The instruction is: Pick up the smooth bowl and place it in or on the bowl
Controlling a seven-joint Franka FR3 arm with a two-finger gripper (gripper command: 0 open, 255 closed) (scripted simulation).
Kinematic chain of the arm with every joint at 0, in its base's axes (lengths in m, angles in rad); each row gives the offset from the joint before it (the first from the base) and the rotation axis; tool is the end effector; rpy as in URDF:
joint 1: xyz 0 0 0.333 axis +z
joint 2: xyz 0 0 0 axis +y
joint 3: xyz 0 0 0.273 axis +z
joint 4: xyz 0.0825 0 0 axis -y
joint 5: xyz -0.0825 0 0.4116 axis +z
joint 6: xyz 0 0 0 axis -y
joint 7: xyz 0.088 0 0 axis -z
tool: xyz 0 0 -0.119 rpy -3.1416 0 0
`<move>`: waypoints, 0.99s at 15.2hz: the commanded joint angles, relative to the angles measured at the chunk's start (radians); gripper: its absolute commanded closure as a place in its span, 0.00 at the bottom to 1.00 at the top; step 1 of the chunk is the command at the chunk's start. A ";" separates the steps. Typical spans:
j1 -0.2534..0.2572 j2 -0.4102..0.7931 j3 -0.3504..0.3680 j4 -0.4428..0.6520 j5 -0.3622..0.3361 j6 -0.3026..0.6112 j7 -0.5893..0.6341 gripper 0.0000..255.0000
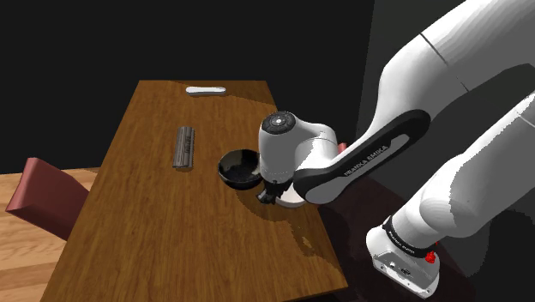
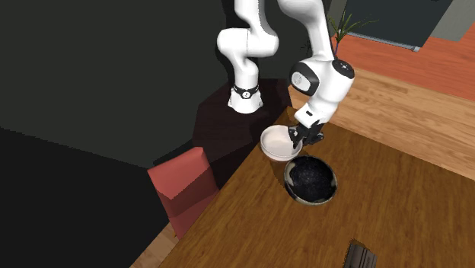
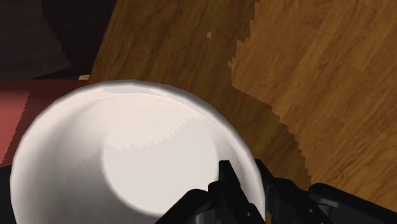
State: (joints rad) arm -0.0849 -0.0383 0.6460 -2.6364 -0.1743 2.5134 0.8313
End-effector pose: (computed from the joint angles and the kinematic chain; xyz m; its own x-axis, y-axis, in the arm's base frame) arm 0.3676 0.2266 0.1700 0.9922 -0.1243 0.0136 -0.1249 -0.9807 0.1501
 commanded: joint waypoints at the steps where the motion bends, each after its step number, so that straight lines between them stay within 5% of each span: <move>1: 0.005 -0.031 0.000 0.002 0.038 -0.024 -0.030 1.00; 15: 0.060 -0.235 -0.047 0.051 0.210 -0.240 -0.179 1.00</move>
State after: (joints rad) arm -0.0292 -0.2566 0.6041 -2.5913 0.0253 2.2939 0.6616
